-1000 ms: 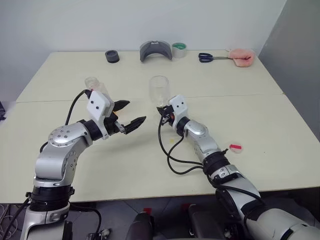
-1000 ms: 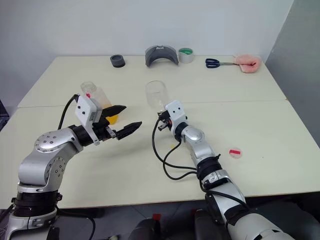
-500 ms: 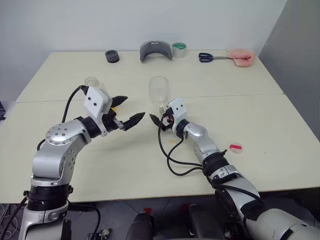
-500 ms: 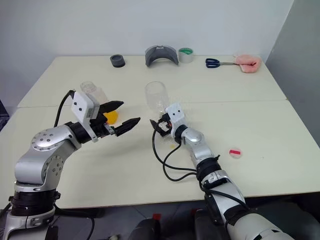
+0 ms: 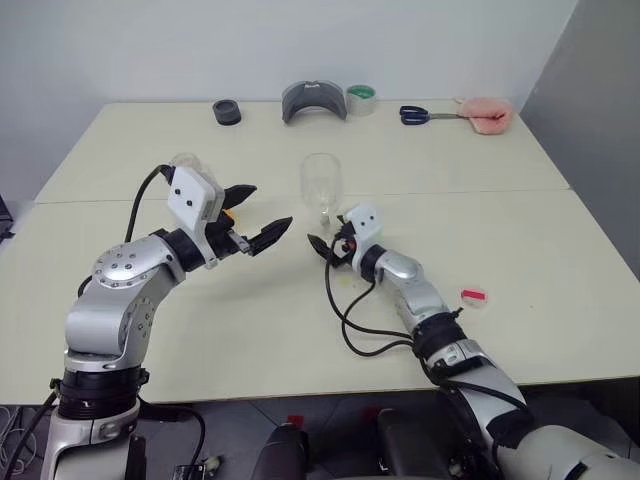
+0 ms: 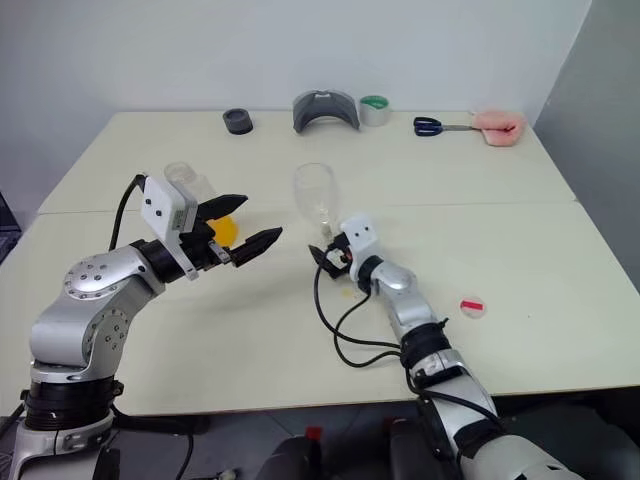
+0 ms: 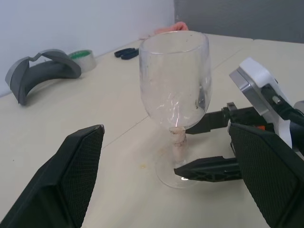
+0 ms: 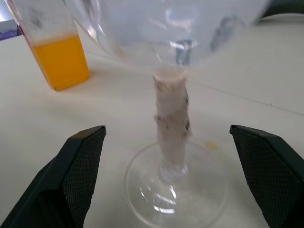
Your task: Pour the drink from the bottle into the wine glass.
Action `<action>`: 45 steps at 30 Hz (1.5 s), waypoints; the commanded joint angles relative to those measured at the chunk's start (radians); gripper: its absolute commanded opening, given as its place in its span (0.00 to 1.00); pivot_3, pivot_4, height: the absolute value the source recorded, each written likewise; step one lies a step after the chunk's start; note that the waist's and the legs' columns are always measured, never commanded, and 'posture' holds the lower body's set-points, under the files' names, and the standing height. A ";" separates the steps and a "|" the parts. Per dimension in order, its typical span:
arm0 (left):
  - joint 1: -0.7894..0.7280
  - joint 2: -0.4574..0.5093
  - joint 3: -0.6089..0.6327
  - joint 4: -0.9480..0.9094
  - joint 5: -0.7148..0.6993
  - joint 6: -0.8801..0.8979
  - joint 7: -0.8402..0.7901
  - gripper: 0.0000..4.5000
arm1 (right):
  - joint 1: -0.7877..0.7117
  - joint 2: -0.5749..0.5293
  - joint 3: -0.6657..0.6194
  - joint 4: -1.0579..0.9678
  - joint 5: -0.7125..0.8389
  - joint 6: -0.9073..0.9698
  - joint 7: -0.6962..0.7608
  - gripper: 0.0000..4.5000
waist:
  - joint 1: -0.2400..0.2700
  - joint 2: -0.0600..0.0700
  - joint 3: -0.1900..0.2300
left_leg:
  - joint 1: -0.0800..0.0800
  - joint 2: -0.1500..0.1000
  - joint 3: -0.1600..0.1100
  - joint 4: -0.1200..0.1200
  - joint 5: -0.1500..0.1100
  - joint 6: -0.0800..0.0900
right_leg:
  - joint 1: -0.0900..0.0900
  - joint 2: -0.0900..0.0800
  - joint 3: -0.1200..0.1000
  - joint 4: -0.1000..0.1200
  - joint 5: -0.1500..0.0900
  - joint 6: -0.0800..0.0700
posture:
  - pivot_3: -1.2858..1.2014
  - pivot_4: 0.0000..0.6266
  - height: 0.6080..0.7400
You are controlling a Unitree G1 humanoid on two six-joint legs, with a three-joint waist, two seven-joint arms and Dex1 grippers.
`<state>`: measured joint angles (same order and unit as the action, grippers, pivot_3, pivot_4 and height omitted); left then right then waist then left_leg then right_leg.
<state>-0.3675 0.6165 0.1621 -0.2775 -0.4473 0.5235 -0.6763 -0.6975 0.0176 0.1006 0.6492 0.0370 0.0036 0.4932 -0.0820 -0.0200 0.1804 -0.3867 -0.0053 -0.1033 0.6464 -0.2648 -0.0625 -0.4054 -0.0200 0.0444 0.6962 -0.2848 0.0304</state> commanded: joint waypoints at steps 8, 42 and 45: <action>0.199 -0.108 0.046 -0.004 0.088 -0.099 0.183 1.00 | 0.325 -0.230 0.107 -0.698 0.083 0.300 0.221 0.99 | 0.002 0.000 0.000 | 0.001 0.001 -0.001 -0.001 0.000 0.000 | 0.000 0.000 0.000 -0.001 0.000 0.000 | 0.52 0.24 1.00; -0.060 -0.056 0.084 0.600 0.237 -0.454 0.176 1.00 | 0.347 -0.426 0.160 -1.127 0.248 0.475 0.254 0.99 | 0.038 -0.002 0.000 | -0.001 0.000 -0.001 0.000 0.000 0.000 | 0.002 0.000 -0.004 -0.006 0.000 0.000 | 0.52 0.24 1.00; -0.090 -0.055 0.077 0.632 0.241 -0.462 0.169 1.00 | 0.343 -0.425 0.160 -1.130 0.246 0.477 0.252 0.99 | 0.038 -0.002 0.000 | -0.001 0.000 -0.002 -0.001 0.000 0.000 | 0.002 0.000 -0.004 -0.006 0.000 0.000 | 0.52 0.24 1.00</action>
<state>-0.4323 0.5460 0.2406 0.3583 -0.2166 0.0905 -0.5001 -0.3341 -0.4119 0.2600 -0.4549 0.2855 0.5063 0.7505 -0.0444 -0.0220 0.1805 -0.3876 -0.0051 -0.1049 0.6459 -0.2649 -0.0624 -0.4031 -0.0200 0.0407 0.6900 -0.2851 0.0305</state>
